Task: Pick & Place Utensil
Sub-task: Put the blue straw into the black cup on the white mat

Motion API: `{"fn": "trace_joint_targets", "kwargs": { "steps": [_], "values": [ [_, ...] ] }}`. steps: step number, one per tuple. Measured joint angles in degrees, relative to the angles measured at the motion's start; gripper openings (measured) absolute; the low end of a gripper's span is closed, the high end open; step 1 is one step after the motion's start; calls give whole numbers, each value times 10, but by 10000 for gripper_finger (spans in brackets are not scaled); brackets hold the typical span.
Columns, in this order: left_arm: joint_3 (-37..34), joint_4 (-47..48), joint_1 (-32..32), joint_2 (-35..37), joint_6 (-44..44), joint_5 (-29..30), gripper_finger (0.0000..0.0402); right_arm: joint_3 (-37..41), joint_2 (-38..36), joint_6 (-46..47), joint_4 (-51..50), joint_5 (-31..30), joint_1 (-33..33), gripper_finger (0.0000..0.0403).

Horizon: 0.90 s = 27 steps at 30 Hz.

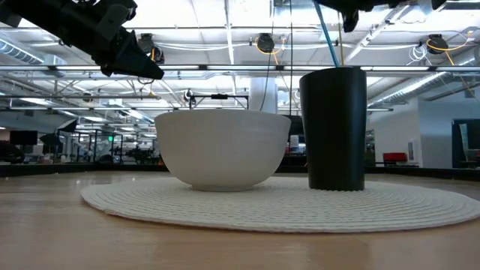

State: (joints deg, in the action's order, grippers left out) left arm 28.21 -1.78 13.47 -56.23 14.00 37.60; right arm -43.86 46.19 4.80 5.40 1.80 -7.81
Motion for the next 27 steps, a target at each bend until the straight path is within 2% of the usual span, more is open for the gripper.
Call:
{"fn": "trace_joint_targets", "kwargs": {
  "steps": [16, 27],
  "values": [
    [0, 0, 0, 0, -1, 0, 51, 0, 0, -37, 112, 1, 81, 0],
    [0, 0, 0, 0, -1, 0, 51, 0, 5, -23, 181, 45, 144, 0]
  ]
}}
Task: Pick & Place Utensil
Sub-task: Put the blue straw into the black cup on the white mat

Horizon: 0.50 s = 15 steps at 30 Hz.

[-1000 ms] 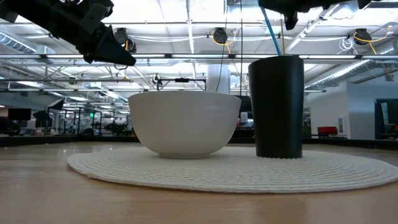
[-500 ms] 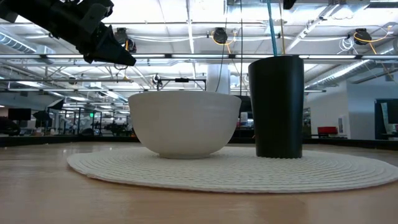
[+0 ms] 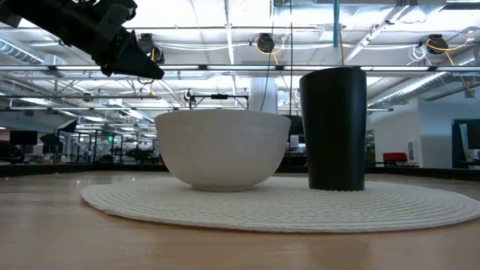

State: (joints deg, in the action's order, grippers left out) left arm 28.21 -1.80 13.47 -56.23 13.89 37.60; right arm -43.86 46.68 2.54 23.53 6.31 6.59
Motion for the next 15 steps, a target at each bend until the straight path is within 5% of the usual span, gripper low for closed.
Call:
{"fn": "trace_joint_targets", "kwargs": {
  "steps": [15],
  "values": [
    [0, -2, 0, 0, 0, 0, 51, 0, 119, 12, 89, -2, 56, 0]
  ]
}}
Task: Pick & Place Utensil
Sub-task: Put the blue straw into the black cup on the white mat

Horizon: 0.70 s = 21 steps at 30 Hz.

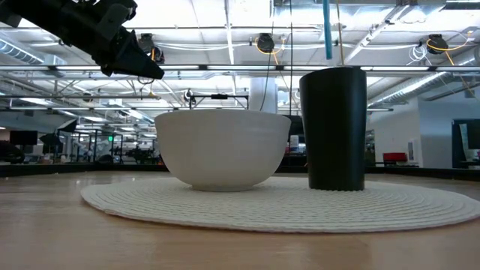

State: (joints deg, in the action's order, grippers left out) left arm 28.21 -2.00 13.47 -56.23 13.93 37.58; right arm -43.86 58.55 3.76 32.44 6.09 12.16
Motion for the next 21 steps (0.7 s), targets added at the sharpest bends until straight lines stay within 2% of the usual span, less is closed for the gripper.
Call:
{"fn": "trace_joint_targets", "kwargs": {
  "steps": [8, 12, 15, 21],
  "values": [
    [0, 0, 0, 0, 0, 0, 51, 2, 23, 0, -6, 0, 0, 0],
    [0, 0, 0, 0, 0, 0, 51, 32, 26, 0, 6, -12, 3, 0],
    [0, 0, 0, 0, 0, 0, 51, 65, 26, 8, 48, -43, 3, 0],
    [0, 0, 0, 0, 0, 0, 51, 128, 25, 20, 139, -45, 3, 0]
  ]
}}
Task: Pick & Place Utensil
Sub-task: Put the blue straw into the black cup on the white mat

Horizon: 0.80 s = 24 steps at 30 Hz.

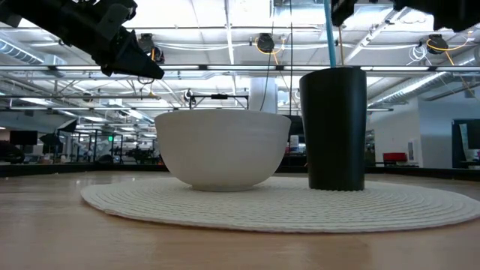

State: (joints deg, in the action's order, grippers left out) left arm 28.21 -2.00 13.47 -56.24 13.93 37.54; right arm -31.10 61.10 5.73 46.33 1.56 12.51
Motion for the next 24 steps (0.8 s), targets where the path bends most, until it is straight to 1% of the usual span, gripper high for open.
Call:
{"fn": "trace_joint_targets", "kwargs": {
  "steps": [5, 12, 14, 24],
  "values": [
    [0, 0, 0, 0, 0, 0, 51, 34, 0, 9, 32, -6, 0, 0],
    [0, -1, 0, 0, 0, 0, 51, 62, 0, 9, 32, -36, -1, 0],
    [0, -1, 0, 0, 0, 0, 51, 66, 0, 10, 32, -46, -1, 0],
    [0, 0, 0, 0, 0, 0, 51, 68, 0, 11, 27, -47, -1, 6]
  ]
}}
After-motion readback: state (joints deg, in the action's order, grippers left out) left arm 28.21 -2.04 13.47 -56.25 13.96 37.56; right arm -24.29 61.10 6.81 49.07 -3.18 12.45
